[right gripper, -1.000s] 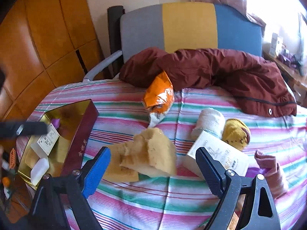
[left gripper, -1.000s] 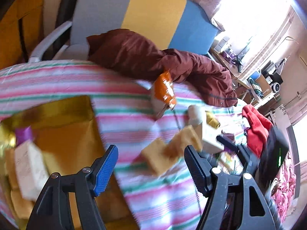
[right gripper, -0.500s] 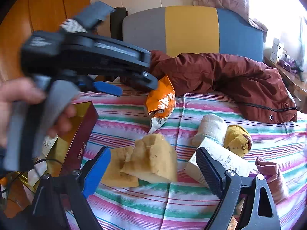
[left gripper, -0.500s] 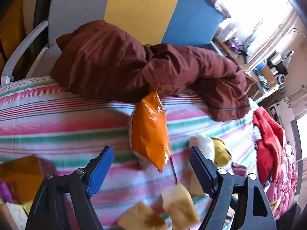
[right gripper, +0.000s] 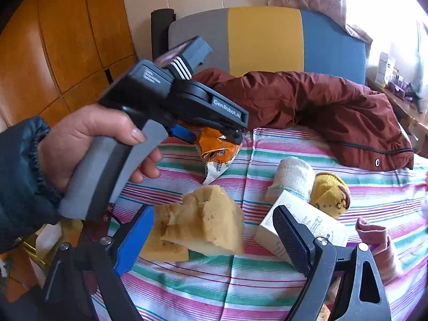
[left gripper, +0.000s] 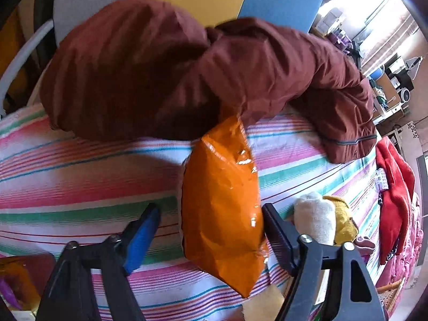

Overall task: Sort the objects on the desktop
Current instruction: 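Grasp the orange chip bag with the left gripper, then grasp a yellow sponge with the right gripper while the left lifts the chip bag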

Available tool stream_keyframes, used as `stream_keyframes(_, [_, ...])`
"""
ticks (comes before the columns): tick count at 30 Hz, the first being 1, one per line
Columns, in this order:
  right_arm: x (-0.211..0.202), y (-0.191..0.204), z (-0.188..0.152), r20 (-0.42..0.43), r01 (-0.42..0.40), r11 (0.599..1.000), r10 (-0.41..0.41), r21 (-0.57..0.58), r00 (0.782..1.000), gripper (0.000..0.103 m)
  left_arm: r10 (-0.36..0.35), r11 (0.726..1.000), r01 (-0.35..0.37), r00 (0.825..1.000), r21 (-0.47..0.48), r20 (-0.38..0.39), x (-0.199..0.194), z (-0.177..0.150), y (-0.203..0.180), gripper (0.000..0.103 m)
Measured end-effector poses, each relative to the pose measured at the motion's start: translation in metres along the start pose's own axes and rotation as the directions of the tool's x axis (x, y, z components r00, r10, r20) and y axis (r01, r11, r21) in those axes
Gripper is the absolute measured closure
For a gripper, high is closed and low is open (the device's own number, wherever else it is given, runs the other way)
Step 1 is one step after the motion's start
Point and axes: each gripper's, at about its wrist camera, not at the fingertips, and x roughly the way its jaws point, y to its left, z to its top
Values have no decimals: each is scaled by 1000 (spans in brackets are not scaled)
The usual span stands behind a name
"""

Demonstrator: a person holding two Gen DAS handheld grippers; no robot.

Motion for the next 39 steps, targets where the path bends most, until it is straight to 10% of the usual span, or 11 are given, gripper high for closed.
stream_keyframes(17, [25,0,-4,-44,2,998,-5,-58,999,26,-75,996,78,993,-29,95,-42,-52,12,43])
stream_keyframes(21, [29,3,-5,-86,-77,996,72,-55,994,57,-68,997,72,989,-32,128,-68,-70,15,43])
stream_keyframes(39, [-16,23,15,8,-126,985,127,-118,992,63,-84,989,120,933,-84,350,-238,-163,73,43])
